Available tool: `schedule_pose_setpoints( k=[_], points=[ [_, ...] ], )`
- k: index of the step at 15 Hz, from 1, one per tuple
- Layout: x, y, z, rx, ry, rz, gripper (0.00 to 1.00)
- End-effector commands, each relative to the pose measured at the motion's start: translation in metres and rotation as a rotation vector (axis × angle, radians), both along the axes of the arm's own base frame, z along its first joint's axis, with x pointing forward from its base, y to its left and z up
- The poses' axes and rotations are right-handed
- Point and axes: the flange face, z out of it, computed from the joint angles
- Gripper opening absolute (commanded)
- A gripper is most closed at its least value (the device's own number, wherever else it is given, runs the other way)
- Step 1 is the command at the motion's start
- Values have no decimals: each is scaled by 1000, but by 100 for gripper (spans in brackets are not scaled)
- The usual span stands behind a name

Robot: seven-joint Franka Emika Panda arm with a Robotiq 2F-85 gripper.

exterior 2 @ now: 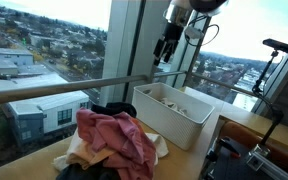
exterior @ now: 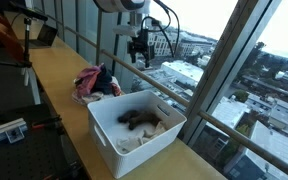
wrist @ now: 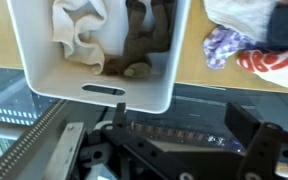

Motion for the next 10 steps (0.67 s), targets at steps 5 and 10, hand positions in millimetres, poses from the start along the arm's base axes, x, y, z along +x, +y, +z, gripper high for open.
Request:
schedule_pose_setpoints(
  k=[5, 10],
  points=[
    [6, -90, -116, 4, 63, -107, 100],
    [18, -91, -199, 44, 112, -113, 100]
  ],
)
